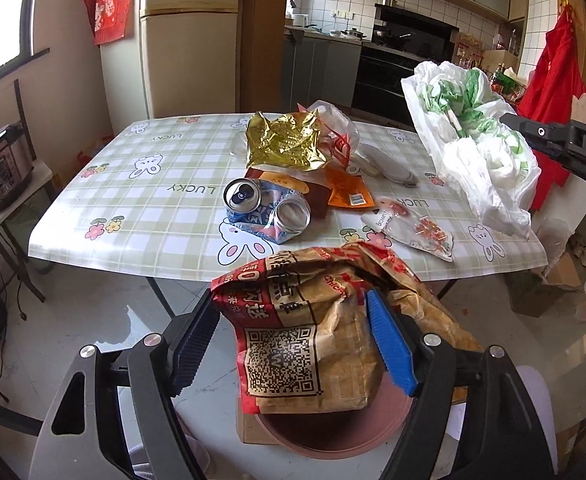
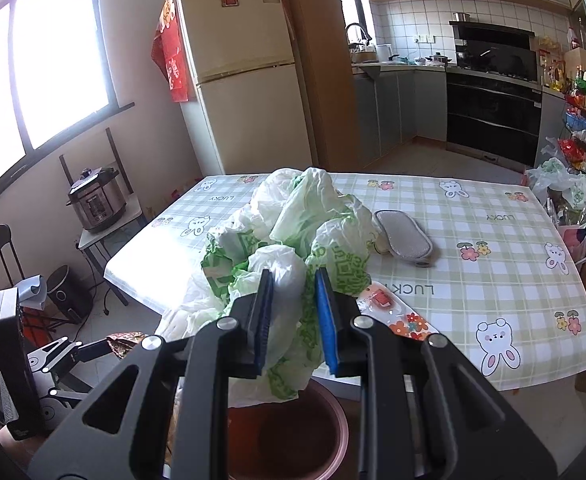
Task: Collect trash
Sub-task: 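Lower the brown paper bag into the bucket and open the left tool, then lower the plastic bag into the bucket and open the right tool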
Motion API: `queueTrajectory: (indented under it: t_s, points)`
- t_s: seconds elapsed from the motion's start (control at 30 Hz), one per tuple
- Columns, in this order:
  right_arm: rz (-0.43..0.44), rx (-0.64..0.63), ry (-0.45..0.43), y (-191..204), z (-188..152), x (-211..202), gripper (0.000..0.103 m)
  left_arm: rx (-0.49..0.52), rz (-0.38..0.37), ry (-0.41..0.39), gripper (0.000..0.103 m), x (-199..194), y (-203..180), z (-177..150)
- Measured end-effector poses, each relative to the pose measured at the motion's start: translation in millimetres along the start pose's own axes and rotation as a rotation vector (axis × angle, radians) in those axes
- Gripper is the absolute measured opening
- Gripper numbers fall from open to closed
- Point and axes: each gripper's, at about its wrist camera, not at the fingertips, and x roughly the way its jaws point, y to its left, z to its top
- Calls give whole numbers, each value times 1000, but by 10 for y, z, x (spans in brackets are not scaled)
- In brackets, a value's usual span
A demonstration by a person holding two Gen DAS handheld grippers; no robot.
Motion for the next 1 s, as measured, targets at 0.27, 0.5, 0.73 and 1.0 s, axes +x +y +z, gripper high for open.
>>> queueTrajectory:
  t_s: [0.27, 0.5, 0.73, 1.0]
  points:
    - [-4, -3, 5, 35, -29, 4, 25, -7, -30, 18, 82, 83, -8, -8]
    - [2, -33, 14, 116, -44, -33, 25, -85, 56, -82, 96, -220, 336, 118]
    - [18, -74, 57, 234, -169, -1, 25, -152, 186, -175, 97, -598, 723, 222]
    - [52, -100, 122, 373, -318, 100, 25, -184, 261, -210, 97, -801, 956, 203]
